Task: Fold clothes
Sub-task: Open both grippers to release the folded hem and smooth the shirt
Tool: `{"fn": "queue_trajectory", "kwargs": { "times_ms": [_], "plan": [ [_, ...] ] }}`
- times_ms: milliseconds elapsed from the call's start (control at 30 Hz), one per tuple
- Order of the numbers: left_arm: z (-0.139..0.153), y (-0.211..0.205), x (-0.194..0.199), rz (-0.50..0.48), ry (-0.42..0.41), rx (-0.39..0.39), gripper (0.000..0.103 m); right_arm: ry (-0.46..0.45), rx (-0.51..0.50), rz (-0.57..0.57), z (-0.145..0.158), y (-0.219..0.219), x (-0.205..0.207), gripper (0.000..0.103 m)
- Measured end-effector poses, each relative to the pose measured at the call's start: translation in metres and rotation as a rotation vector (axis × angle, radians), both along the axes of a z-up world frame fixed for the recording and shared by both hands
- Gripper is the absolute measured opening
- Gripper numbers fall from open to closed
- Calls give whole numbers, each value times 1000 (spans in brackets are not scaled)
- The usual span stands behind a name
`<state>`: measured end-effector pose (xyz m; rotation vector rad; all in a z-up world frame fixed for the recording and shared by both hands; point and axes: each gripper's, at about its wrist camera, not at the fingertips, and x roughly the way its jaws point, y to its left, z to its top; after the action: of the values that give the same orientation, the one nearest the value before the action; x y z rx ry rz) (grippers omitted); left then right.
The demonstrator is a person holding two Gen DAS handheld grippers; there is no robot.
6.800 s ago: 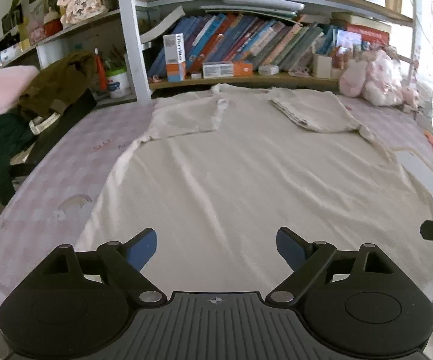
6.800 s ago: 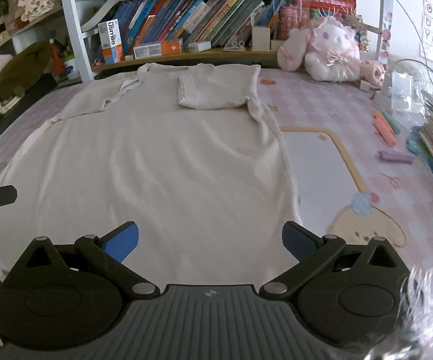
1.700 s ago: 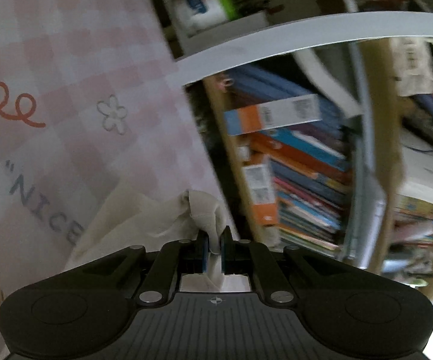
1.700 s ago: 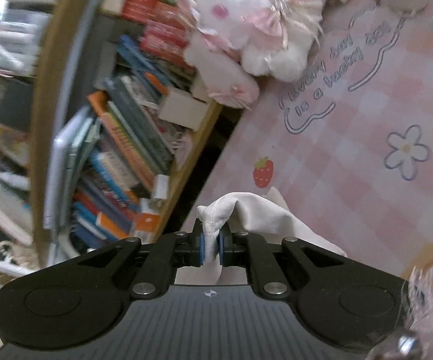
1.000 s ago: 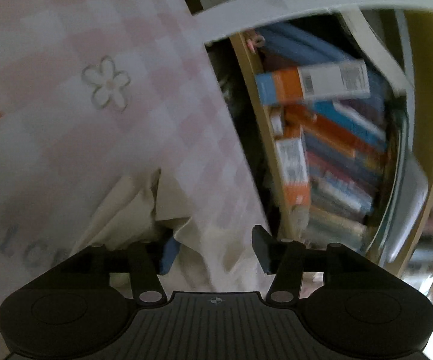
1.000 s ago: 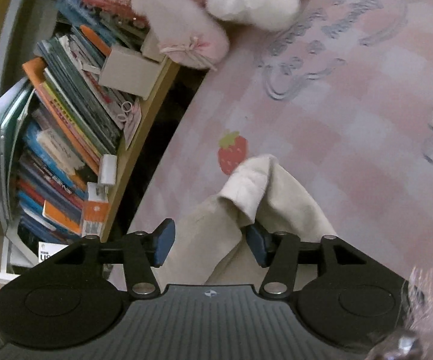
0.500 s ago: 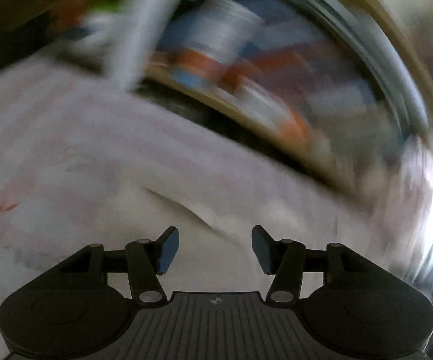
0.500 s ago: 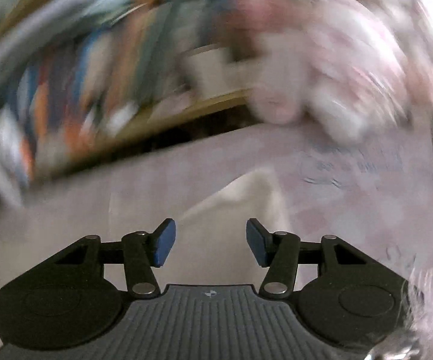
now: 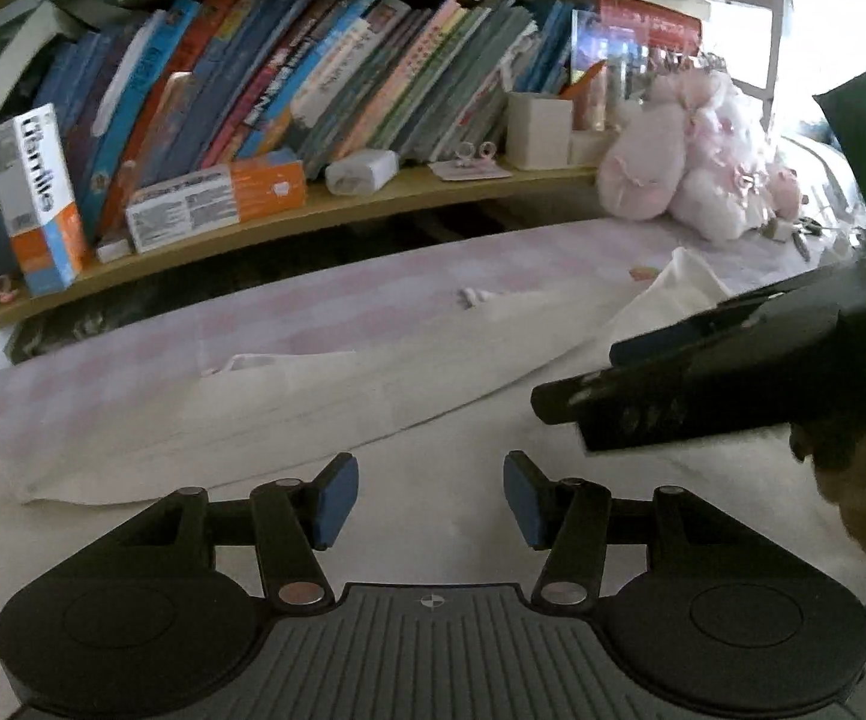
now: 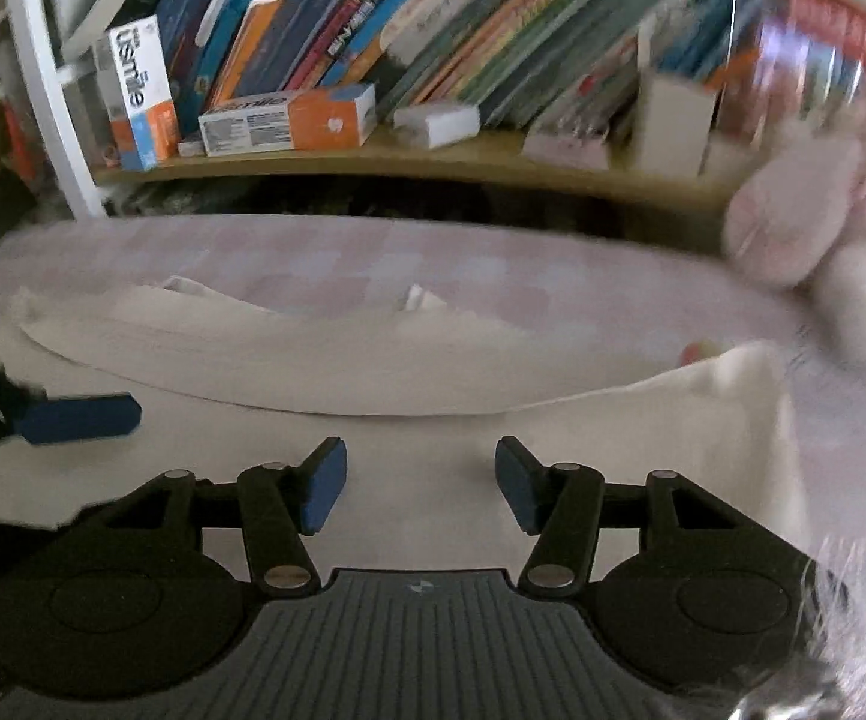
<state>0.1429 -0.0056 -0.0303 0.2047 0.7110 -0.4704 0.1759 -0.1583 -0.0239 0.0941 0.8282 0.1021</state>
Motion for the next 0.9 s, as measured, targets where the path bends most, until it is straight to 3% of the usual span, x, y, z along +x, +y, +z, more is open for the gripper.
{"fn": "queue_trajectory", "kwargs": {
  "times_ms": [67,200,333,467,600,700,800,900],
  "plan": [
    [1,10,0,-5,1,-15,53,40,120,8,-2,-9,9,54],
    [3,18,4,-17,11,-33,53,32,240,0,2,-16,43,53],
    [-1,8,19,-12,20,-6,53,-73,215,-128,24,-22,82,51],
    [-7,10,43,45,50,-19,53,-107,178,-105,40,-21,66,50],
    [-6,39,74,149,92,-106,53,-106,28,-2,35,-11,12,53],
    [-5,75,98,172,161,-258,55,-85,-66,56,28,-8,-26,54],
    [-3,108,117,202,232,-393,56,-38,-88,49,19,-13,-54,54],
    [-1,139,121,333,262,-482,57,-8,-70,4,13,-22,-75,54]
  ]
}}
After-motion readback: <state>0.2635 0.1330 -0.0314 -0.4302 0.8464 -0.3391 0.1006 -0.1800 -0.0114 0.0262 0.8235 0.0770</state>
